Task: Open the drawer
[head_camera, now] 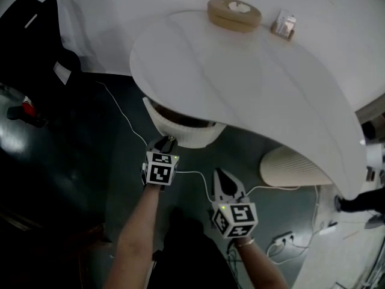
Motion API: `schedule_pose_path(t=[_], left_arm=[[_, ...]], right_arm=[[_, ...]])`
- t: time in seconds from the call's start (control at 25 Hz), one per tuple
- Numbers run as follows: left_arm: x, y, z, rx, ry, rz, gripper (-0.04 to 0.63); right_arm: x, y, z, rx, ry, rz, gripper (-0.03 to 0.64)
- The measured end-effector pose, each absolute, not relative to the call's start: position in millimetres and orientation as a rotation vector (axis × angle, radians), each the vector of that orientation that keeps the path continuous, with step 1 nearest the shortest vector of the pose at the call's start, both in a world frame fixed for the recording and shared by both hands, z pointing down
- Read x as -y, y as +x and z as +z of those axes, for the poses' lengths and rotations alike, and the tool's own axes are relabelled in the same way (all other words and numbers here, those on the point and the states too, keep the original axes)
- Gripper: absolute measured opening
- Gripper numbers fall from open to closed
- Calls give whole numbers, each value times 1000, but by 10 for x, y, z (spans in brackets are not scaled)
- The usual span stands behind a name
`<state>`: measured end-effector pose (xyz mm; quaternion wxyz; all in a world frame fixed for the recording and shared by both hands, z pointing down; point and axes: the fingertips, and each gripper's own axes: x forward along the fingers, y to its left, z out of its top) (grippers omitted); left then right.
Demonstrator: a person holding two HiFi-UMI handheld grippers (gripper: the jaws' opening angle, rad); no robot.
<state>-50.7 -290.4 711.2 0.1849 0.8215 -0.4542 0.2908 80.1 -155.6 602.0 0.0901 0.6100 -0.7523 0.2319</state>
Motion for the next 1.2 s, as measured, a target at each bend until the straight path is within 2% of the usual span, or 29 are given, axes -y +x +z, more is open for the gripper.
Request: schedule_pose_path(t=[1.2], left_arm=[[1657, -1246, 7211, 1320, 2108, 864, 107]], right_arm=[[954, 423, 5748, 2261, 1701, 754, 3]])
